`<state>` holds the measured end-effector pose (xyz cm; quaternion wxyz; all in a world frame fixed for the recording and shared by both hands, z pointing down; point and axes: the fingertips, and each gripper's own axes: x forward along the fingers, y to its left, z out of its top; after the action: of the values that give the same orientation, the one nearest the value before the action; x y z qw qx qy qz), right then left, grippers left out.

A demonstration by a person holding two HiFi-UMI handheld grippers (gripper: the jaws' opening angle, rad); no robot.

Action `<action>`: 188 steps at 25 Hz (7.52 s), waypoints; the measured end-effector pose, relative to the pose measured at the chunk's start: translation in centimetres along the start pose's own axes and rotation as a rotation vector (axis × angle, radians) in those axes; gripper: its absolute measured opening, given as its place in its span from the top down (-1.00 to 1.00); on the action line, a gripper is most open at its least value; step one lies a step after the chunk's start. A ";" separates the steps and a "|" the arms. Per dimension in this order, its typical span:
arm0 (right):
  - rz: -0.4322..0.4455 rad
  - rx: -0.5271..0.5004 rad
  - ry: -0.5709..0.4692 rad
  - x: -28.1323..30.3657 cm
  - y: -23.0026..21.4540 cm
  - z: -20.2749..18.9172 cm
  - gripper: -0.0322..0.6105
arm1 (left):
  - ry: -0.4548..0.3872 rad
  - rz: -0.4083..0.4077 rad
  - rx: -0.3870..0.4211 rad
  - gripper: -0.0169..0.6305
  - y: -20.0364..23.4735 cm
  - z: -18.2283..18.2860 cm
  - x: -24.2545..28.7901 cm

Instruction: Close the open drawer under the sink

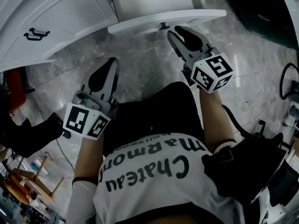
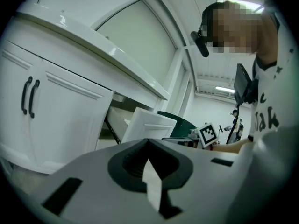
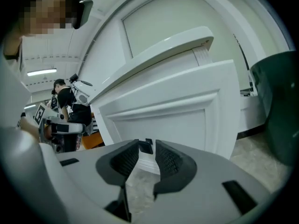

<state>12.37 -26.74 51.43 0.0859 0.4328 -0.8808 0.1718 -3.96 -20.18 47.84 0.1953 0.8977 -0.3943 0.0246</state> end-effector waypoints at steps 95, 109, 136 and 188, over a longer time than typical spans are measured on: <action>-0.261 -0.094 -0.035 12.1 -5.1 3.4 0.52 | -0.202 0.297 0.022 0.92 5.1 -4.4 -9.3; -0.262 -0.107 -0.026 13.7 -6.2 4.3 0.53 | -0.156 0.320 0.026 0.92 5.0 -5.6 -9.9; -0.297 -0.128 -0.004 14.9 -6.9 5.1 0.52 | -0.159 0.305 -0.013 0.92 5.8 -6.9 -10.3; 0.057 0.143 -0.012 6.1 0.6 -0.9 0.87 | -0.068 0.139 0.023 0.92 5.7 -1.5 -3.8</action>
<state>8.17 -30.50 53.96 0.0447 0.4137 -0.8787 0.2341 -10.54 -20.47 50.32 0.1694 0.8705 -0.4619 0.0123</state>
